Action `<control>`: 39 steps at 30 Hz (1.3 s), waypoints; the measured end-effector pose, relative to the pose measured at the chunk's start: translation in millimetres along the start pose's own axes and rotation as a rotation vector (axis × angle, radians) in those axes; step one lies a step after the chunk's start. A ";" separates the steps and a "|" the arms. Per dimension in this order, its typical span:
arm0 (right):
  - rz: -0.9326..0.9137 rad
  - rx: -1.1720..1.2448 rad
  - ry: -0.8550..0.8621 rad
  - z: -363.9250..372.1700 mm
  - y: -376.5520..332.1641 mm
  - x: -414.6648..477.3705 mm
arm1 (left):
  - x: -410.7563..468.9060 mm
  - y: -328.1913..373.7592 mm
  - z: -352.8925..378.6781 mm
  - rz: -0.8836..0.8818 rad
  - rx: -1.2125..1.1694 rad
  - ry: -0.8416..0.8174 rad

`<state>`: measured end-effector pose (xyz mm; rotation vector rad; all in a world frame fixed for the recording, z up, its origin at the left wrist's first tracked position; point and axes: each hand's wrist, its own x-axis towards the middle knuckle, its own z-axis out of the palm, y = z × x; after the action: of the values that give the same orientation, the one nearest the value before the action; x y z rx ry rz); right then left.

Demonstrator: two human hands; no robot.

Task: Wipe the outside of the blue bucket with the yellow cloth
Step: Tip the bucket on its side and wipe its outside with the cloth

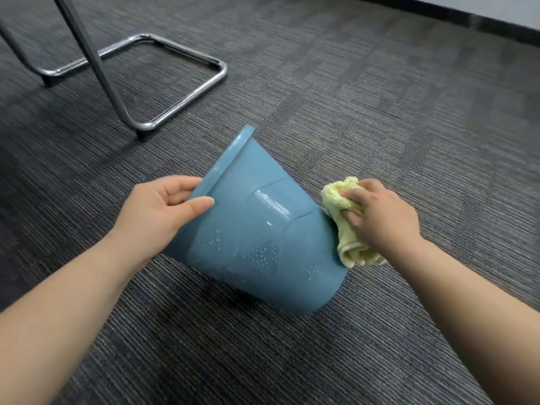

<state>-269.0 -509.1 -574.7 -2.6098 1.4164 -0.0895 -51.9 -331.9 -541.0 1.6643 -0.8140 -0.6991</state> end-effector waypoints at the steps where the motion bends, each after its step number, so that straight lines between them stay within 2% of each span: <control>1: 0.001 -0.001 0.003 1.0 -0.4 0.5 | 0.5 -0.6 -1.8 0.007 0.052 0.045; 4: 0.011 0.012 0.025 0.7 -2.2 2.5 | -0.8 -2.5 -6.0 0.040 0.189 0.189; 8: -0.011 0.101 0.125 -9.8 -9.7 7.4 | -4.3 -3.8 -5.0 0.083 0.292 0.253; 14: -0.163 0.295 0.267 -33.7 -51.6 13.2 | -6.1 -0.6 -12.8 0.093 0.277 0.074; 20: -0.273 0.397 0.163 -30.6 -88.3 6.9 | -9.0 -0.1 -6.9 0.094 0.149 0.016; 28: -0.511 0.354 0.153 -26.4 -110.3 -19.3 | -9.5 1.4 -9.4 0.093 0.119 0.027; 30: -0.494 0.320 0.160 -26.4 -105.0 -13.2 | -8.1 -0.3 -10.6 0.082 0.106 0.014; 35: -0.236 0.287 0.159 -22.0 -84.1 6.4 | -7.0 -2.3 -9.5 0.080 0.064 -0.001; 39: -0.385 0.282 0.216 -20.4 -92.6 -6.0 | -5.7 -1.5 -9.9 0.073 0.065 0.001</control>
<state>-198.4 -457.0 -538.0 -2.6483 0.8551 -0.5897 -47.1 -321.4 -540.0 1.6839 -0.9006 -0.6267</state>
